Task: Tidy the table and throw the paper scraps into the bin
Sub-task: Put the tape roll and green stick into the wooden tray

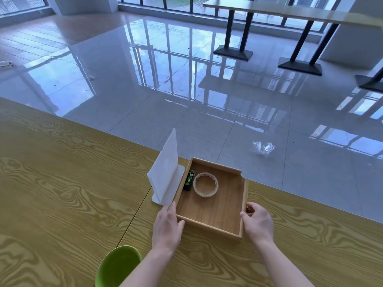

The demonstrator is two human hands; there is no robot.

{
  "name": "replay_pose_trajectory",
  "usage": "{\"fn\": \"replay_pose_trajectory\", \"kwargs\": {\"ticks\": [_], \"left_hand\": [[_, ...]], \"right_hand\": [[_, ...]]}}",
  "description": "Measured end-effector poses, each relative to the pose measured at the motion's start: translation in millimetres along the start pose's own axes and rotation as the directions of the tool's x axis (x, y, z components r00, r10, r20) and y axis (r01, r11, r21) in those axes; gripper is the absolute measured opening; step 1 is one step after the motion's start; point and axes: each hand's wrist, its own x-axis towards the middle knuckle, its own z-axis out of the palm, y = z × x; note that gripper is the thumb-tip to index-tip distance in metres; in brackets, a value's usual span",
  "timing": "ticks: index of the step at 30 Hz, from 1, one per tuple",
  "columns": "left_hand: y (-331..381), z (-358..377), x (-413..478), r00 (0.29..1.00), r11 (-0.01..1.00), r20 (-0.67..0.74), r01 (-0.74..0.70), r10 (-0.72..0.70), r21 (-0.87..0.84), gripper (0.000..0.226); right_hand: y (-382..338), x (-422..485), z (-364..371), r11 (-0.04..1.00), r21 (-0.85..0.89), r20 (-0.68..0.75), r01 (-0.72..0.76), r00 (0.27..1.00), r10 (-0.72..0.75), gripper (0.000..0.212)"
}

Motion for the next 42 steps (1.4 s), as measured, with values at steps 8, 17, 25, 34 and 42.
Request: {"fn": "replay_pose_trajectory", "kwargs": {"ticks": [8,17,25,34,42], "left_hand": [[-1,-1,-2,1.0,1.0,-0.002,-0.016,0.016,0.003,0.067],[-1,-3,-2,1.0,1.0,0.009,-0.017,0.017,0.022,0.066],[-2,-3,1,1.0,0.999,0.01,-0.01,0.009,0.038,0.063],[1,-5,-2,1.0,0.999,0.019,-0.013,0.013,0.037,0.067],[13,-10,-9,0.997,0.988,-0.009,-0.079,0.081,0.131,0.073]], "right_hand": [[0,-2,0,1.0,-0.002,0.008,-0.005,1.0,0.005,0.04],[-1,-1,-1,1.0,-0.001,0.015,-0.025,1.0,0.025,0.04],[-1,-3,2,1.0,0.003,0.018,-0.026,0.999,0.026,0.04],[0,-2,-1,0.998,0.042,0.044,-0.037,0.998,0.035,0.038],[-2,-7,-7,1.0,0.009,0.053,-0.014,0.999,0.014,0.042]]}}
